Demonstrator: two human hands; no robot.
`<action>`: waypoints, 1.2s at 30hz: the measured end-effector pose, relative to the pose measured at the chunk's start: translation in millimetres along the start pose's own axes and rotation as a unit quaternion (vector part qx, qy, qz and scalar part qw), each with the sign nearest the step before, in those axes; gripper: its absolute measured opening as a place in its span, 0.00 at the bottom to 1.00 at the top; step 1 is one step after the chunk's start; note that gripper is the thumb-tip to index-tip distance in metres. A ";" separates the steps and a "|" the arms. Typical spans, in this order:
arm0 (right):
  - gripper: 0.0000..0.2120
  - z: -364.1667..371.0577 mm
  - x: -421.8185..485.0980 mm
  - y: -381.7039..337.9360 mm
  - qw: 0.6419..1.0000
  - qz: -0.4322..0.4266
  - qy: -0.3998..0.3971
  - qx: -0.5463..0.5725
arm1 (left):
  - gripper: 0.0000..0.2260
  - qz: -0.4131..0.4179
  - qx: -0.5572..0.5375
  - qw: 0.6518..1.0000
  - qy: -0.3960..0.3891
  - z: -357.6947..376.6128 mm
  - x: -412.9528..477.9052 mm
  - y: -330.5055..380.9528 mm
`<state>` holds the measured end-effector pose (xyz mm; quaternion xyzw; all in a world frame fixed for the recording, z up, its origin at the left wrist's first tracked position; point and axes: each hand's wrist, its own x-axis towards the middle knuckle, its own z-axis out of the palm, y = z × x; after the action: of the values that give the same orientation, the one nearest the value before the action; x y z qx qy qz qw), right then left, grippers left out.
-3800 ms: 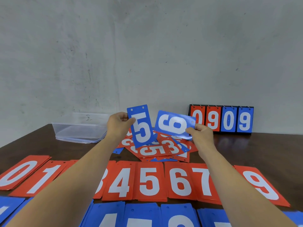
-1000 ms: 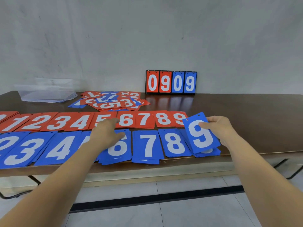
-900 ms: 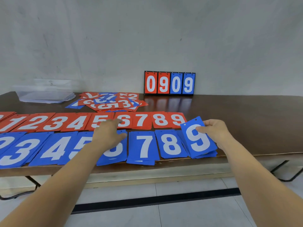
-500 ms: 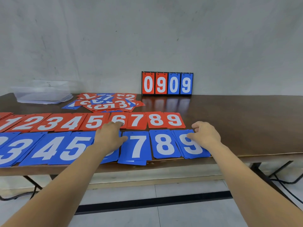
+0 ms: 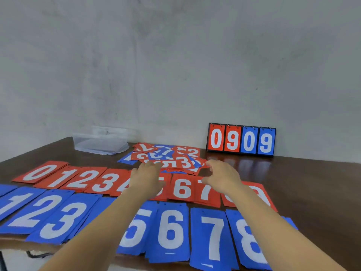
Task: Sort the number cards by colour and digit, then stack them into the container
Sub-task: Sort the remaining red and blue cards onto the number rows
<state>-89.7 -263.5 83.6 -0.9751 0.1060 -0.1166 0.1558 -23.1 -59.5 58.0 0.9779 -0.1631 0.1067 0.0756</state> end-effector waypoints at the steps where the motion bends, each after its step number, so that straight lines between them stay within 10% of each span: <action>1: 0.24 5.1 12.2 -11.0 1.000 -0.006 0.001 -0.003 | 0.29 -0.002 0.000 1.000 0.005 -1.7 9.1 -10.8; 18: 0.27 92.7 159.8 -81.0 0.994 0.078 -0.003 -0.079 | 0.26 0.030 -0.021 0.999 -0.015 42.8 173.0 -150.2; 27: 0.31 124.6 198.1 -42.1 0.983 0.176 0.008 -0.046 | 0.34 0.100 -0.212 0.967 -0.096 86.8 215.6 -107.1; 36: 0.44 138.5 224.3 -26.1 0.972 0.226 -0.049 -0.031 | 0.35 0.125 -0.103 0.970 -0.181 97.0 239.5 -87.2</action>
<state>163.9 -255.1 7.7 -0.9349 0.3193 -0.0271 0.1527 245.3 -68.2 10.3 0.9399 -0.3047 -0.0805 0.1314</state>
